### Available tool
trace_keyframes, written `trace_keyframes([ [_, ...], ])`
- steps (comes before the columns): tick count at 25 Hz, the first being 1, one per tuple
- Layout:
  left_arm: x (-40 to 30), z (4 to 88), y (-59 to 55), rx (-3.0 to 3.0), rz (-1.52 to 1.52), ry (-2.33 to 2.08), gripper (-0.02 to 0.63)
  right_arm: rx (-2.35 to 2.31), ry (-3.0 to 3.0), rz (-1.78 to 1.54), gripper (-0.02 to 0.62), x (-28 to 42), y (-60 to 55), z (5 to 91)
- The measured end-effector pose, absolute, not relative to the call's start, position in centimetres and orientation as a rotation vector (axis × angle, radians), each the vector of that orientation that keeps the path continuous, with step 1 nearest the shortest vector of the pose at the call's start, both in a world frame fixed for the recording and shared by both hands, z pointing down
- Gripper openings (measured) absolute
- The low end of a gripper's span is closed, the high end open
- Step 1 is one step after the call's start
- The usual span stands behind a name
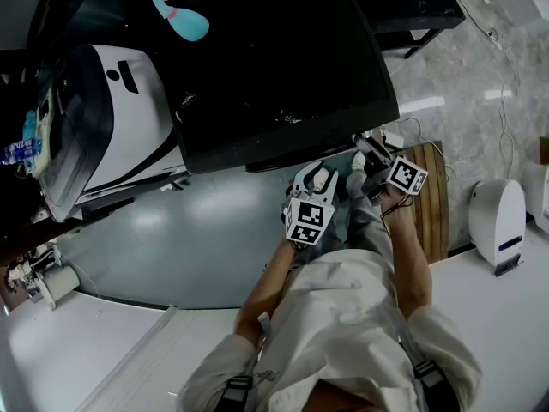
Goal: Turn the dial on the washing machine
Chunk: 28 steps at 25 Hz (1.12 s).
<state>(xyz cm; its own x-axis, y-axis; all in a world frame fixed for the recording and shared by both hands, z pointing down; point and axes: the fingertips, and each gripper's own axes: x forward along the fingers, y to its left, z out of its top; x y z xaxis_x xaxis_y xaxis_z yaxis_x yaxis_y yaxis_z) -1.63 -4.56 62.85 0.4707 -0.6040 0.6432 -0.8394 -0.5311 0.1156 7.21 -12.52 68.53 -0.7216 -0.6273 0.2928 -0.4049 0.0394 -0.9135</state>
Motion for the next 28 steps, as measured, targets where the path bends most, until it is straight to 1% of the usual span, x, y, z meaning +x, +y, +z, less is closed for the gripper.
trace_keyframes([
  [28, -1.56, 62.6, -4.78, 2.351, 0.768, -1.175, 0.13, -0.984, 1.792, -1.782, 0.27, 7.58, -12.57, 68.79],
])
